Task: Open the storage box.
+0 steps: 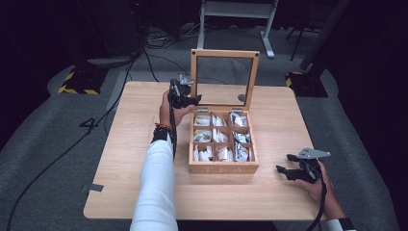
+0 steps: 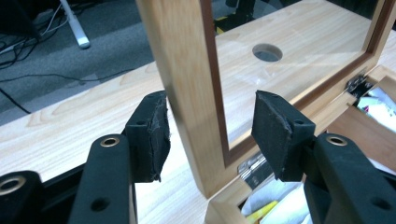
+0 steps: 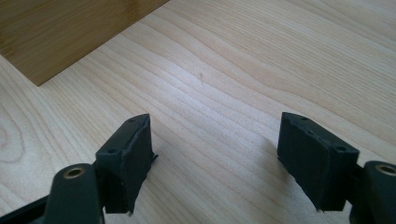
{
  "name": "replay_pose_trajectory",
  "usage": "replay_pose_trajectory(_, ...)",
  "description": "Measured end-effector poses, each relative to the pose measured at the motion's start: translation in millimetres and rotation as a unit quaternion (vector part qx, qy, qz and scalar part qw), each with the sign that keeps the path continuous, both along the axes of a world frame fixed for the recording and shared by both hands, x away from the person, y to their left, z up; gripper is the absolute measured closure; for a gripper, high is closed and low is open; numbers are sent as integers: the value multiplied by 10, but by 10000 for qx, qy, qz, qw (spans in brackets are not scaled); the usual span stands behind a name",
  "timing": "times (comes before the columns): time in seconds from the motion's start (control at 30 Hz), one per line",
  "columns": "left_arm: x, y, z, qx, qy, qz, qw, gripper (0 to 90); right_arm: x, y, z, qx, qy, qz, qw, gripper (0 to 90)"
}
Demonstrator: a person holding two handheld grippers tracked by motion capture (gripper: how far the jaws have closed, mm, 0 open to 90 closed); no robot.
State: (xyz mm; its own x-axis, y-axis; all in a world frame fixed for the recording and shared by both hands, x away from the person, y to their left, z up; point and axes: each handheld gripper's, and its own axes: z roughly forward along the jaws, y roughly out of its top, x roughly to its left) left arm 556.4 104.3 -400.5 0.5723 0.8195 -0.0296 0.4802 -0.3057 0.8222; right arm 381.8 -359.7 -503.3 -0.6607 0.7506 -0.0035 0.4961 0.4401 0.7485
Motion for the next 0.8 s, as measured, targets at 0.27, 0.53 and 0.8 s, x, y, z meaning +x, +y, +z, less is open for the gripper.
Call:
replay_pose_trajectory(0.27, -98, 74, -17, 314, 25, -119, 9994, 403, 0, 0, 0, 2, 2, 0, 10000, 268)
replay_pose_trajectory(0.53, -312, 230, 35, 498, 77, -281, 9983, 277, 0, 0, 0, 2, 1, 0, 10000, 267)
replay_pose_trajectory(0.8, -586, 428, 13, 809, 130, -452, 9956, 238, 1, 0, -1, 13, 5, -8, 10000, 268)
